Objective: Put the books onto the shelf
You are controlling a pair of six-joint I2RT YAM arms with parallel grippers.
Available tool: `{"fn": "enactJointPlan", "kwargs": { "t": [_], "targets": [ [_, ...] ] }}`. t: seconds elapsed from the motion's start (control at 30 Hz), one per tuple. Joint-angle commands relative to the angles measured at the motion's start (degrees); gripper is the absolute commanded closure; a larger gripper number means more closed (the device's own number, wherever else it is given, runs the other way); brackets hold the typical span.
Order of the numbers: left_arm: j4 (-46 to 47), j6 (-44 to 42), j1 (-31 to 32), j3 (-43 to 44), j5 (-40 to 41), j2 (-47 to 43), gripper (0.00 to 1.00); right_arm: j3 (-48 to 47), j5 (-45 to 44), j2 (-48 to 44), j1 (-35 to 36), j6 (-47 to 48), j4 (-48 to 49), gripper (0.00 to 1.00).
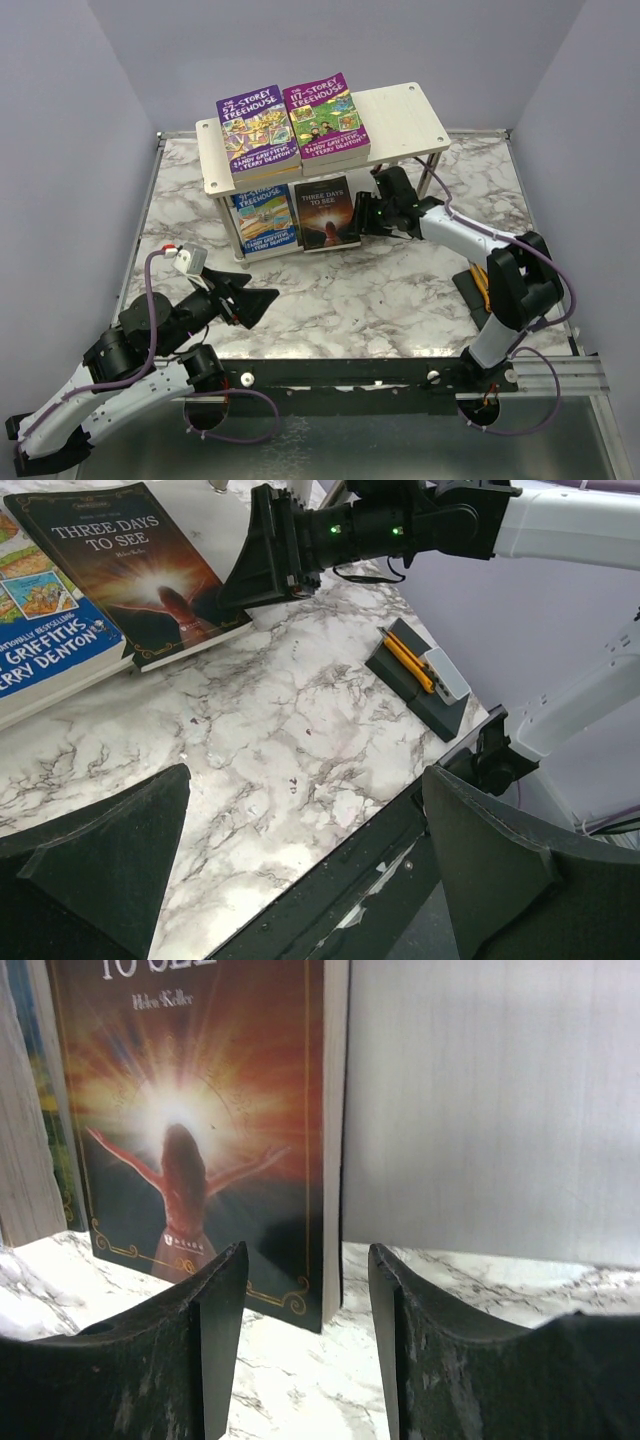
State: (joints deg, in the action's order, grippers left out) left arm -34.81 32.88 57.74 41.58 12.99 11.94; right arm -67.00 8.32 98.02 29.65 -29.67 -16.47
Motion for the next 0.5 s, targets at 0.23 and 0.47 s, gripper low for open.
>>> {"fn": "enactJointPlan", "kwargs": {
  "t": [0.23,0.47],
  "targets": [
    [0.9,-0.9,-0.1,-0.6,-1.2,-0.7,0.01,10.8,-4.8,-11.6,-1.0,-3.6,-0.3,0.44],
    [0.9,-0.9,-0.1,-0.7,-1.4,-0.7,0.01,14.9,-2.6,-13.7,-0.9,-3.3,1.6,0.55]
  ]
}}
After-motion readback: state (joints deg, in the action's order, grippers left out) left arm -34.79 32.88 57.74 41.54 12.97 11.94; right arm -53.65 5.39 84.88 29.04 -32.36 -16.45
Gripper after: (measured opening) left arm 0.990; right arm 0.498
